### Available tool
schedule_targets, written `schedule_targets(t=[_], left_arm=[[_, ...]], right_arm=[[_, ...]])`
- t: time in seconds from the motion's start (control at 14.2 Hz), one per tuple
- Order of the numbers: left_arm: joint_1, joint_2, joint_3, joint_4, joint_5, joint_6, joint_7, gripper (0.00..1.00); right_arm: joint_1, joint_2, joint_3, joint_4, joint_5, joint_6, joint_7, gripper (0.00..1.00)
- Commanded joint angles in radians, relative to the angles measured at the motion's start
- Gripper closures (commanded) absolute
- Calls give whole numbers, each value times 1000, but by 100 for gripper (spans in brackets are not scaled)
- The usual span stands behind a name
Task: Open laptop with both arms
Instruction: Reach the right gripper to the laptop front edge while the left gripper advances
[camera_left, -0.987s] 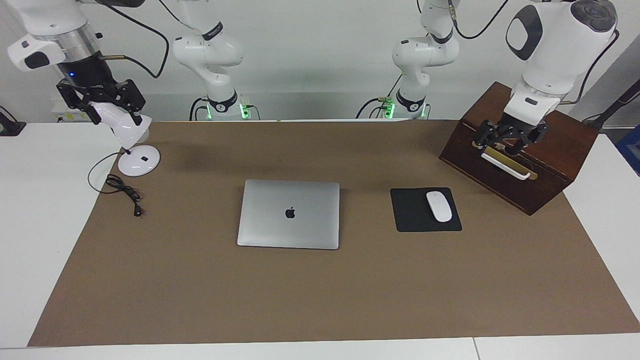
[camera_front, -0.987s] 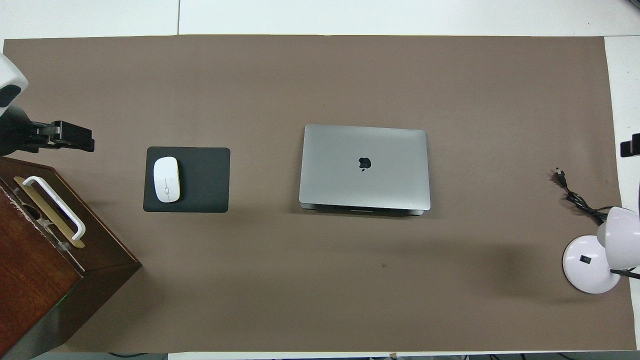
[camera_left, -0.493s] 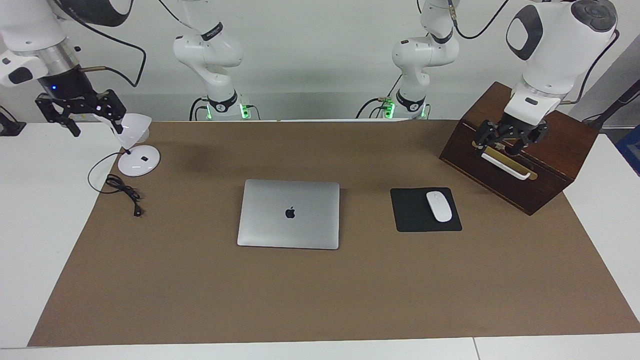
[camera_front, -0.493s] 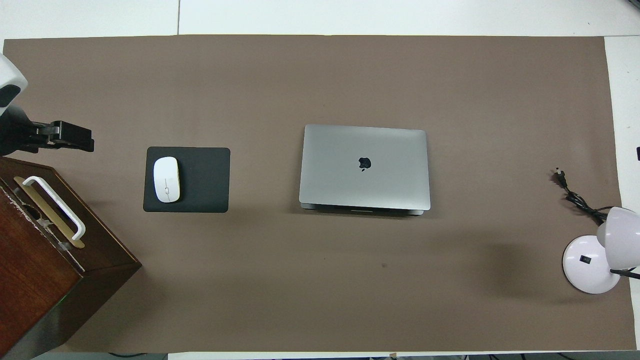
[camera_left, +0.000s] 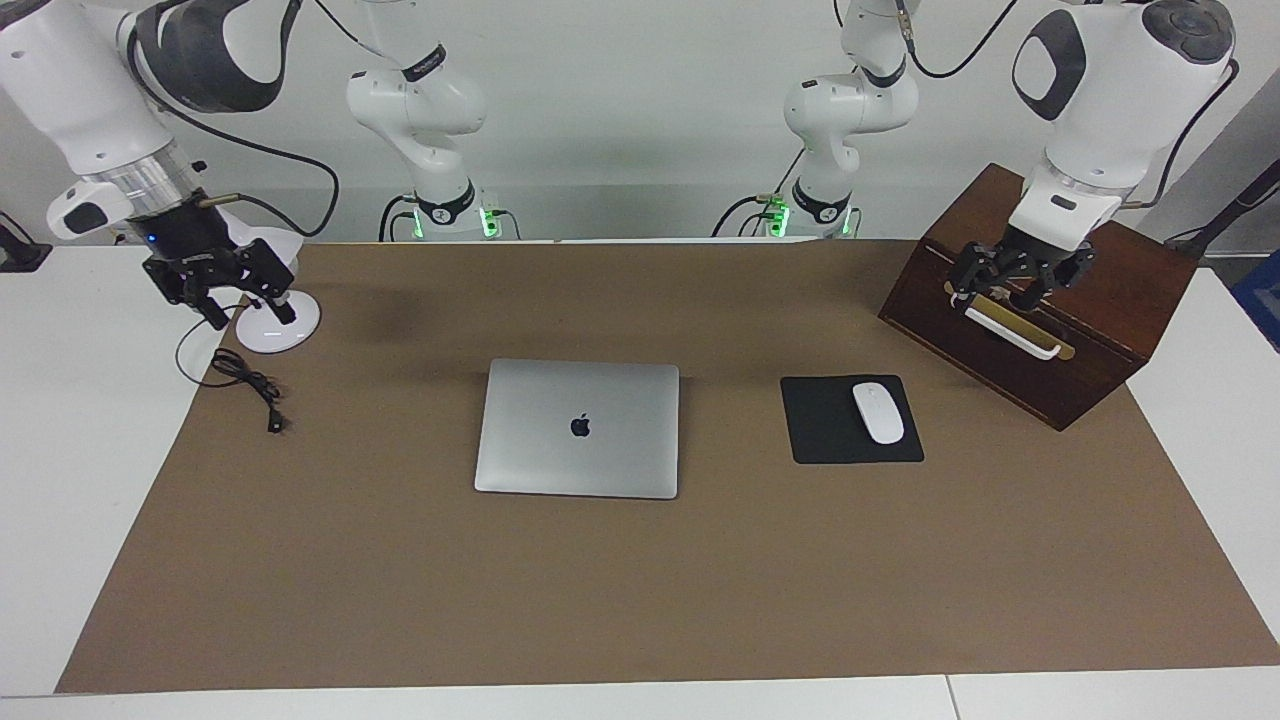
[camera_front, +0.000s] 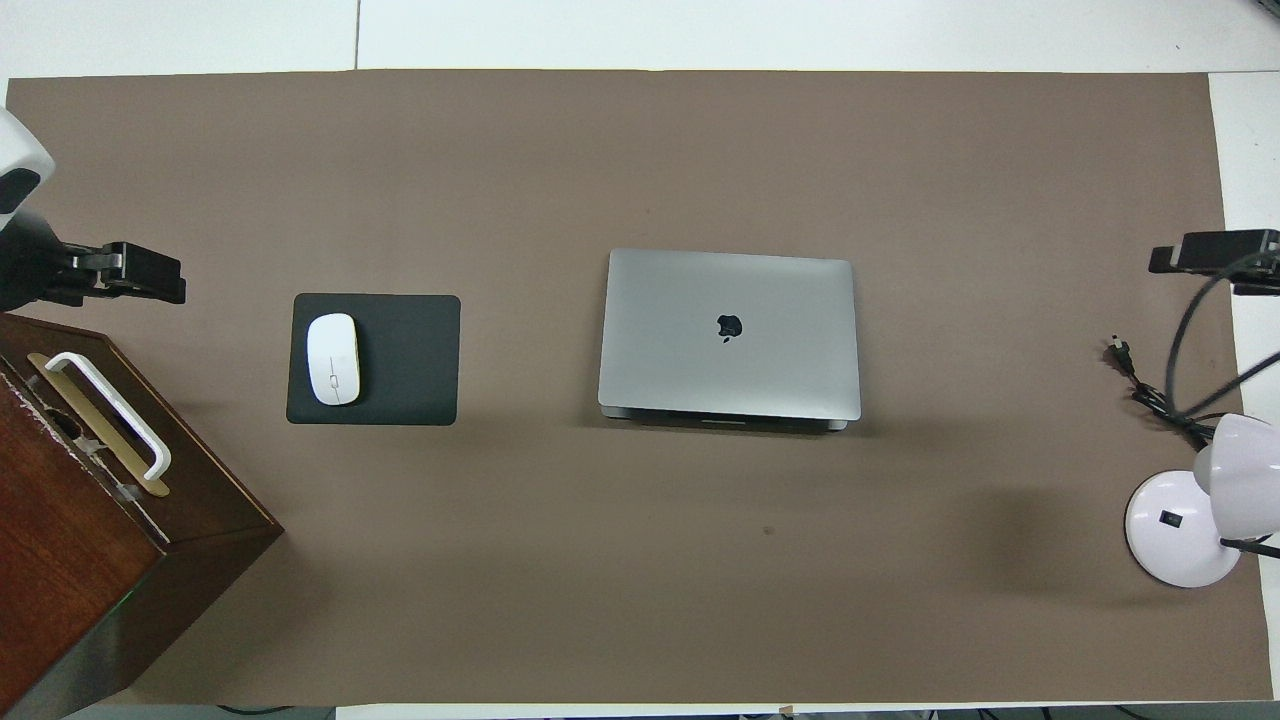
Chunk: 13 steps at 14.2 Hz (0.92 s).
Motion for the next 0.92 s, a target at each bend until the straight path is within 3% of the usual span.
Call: schedule_targets(t=[0.0,0.07,0.28,0.56,0.7,0.85], left_arm=[[15,-7,-6,-5,-6,5,-8,91],[15,-6,-6,-5,-6,8,-8,100],[11,-7,-7,-12,-6,28,3,100],[-27,-13,-16,-42,-21,92,29,100],[-45,-42,-16,-109,-72,166,67,100],[-91,-105,-16,-239,-104,303,79,100]], right_arm=[[83,-46,7,-92,28,78,288,0],[127,-74,7,-150,29,122,376,0],[234,-164,7,-328,49,275,624,0],[394,-230,7,-465,69,412,959,0],[431,-250,7,-513,69,447,1024,0],[507,-258,8,-579,69,538,1097,0]])
